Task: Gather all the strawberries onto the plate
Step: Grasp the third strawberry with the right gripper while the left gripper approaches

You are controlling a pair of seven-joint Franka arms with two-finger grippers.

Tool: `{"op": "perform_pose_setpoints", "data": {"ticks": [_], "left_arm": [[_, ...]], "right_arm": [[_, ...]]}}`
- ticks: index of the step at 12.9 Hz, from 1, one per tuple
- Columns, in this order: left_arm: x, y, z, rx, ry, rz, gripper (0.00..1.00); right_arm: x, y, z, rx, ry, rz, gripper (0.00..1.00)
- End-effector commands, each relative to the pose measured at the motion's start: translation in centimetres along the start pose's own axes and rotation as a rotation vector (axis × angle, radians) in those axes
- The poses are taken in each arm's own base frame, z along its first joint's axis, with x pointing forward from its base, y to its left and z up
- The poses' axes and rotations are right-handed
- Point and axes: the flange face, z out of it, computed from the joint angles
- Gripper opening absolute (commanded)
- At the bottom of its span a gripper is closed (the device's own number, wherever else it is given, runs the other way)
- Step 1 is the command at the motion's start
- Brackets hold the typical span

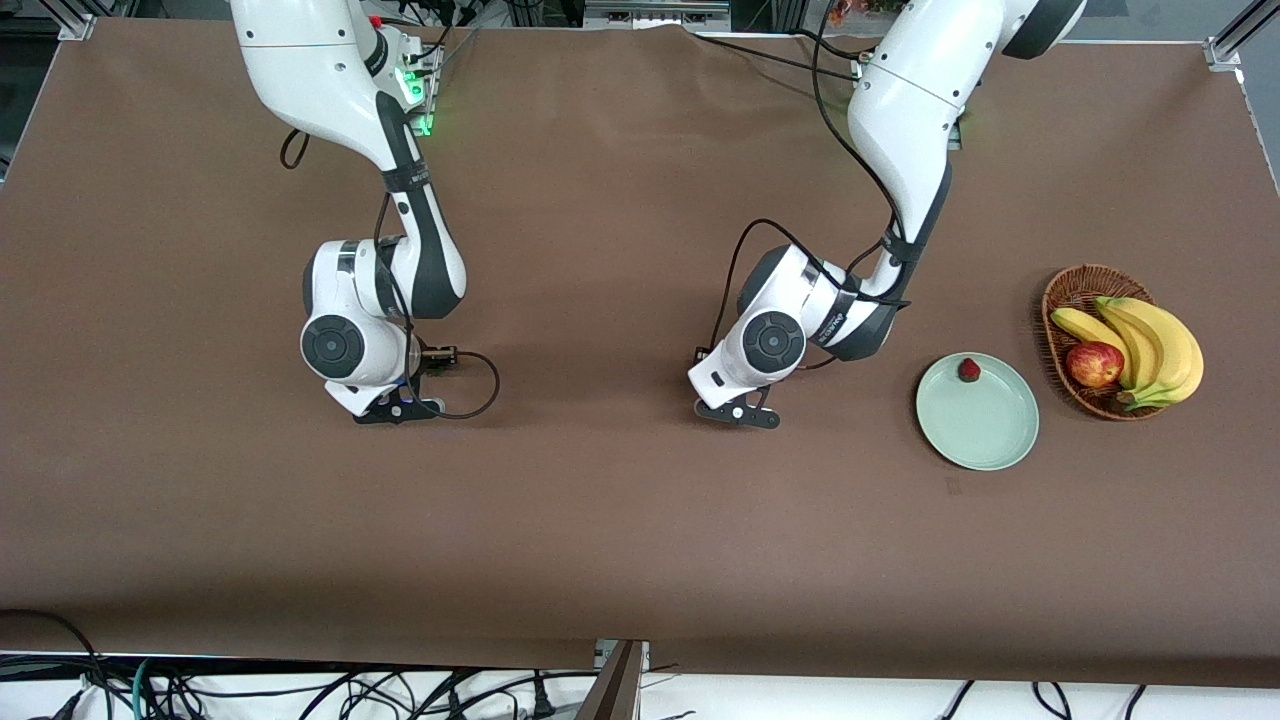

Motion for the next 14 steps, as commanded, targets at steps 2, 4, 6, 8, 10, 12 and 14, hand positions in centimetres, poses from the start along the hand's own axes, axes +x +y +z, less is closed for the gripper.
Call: {"op": "perform_pose_setpoints", "data": {"ticks": [2,4,6,8,10,12,14], "left_arm": [[0.2,-0.5,-1.0,0.007,0.022,0.003,0.11],[0.9,-2.5,-1.6,0.001,0.024,-0.018,0.07],[1.8,-5.4,-3.3,-0.01,0.036,-0.057,0.06],[2.4,-7.8,-4.9,-0.02,0.045,-0.038,0.25],[2.2,-7.1,-4.7,-0.031,0.038,-0.048,0.82],[2.4,-5.4,-5.5,-0.041,0.058,-0.095,1.0],[1.9,-3.5,-4.4,-0.037,0.049,-0.12,1.0]], "right_arm": [[-1.1,-0.1,0.4,0.027,0.018,-0.006,0.59],[-1.1,-0.1,0.4,0.026,0.021,-0.006,0.57],[-0.9,0.0,0.6,0.022,0.031,-0.005,0.55],[-0.9,0.0,0.6,0.022,0.031,-0.005,0.46],[-0.9,-0.1,0.5,0.023,0.033,-0.005,0.33],[-0.7,-0.2,0.3,0.026,0.038,-0.006,0.21],[-0.6,-0.6,-0.1,0.043,0.045,0.0,0.19]]}}
